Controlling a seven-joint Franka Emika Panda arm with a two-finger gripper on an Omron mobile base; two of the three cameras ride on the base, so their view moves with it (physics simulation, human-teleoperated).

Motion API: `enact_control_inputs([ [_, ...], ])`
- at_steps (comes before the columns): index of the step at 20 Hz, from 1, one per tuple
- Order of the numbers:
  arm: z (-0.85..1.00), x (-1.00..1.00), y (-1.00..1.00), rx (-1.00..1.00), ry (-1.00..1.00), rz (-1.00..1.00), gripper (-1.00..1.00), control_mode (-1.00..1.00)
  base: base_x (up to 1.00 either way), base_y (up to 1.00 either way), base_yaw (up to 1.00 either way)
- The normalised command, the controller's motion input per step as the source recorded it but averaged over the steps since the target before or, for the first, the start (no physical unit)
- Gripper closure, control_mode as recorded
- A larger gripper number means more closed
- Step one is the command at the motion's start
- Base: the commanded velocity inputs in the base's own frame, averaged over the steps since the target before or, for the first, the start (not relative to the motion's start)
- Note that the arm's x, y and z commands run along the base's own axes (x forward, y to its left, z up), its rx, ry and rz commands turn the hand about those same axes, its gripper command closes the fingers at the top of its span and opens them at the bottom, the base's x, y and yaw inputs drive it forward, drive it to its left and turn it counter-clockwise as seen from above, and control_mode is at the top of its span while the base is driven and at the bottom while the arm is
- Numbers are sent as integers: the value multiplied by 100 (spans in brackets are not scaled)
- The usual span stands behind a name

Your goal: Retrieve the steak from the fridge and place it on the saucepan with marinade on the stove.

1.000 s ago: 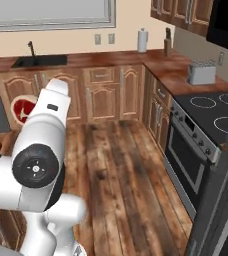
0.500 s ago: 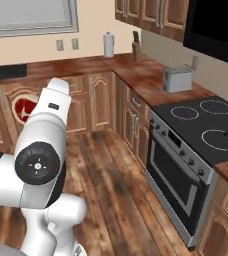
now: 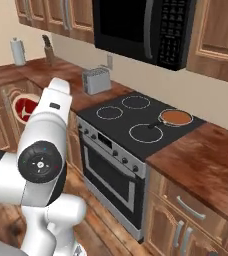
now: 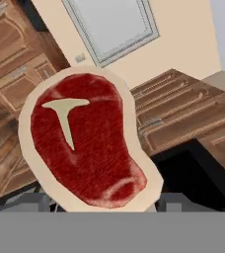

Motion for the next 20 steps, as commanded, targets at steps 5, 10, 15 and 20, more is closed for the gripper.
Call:
enact_control_inputs([
  [5,0,0,0,0,0,0,100,100,44,-52,-69],
  [10,0,0,0,0,0,0,100,100,44,-33,-67],
  [15,0,0,0,0,0,0,100,100,32,-6,-61],
  [20,0,0,0,0,0,0,100,100,4,5,-42],
])
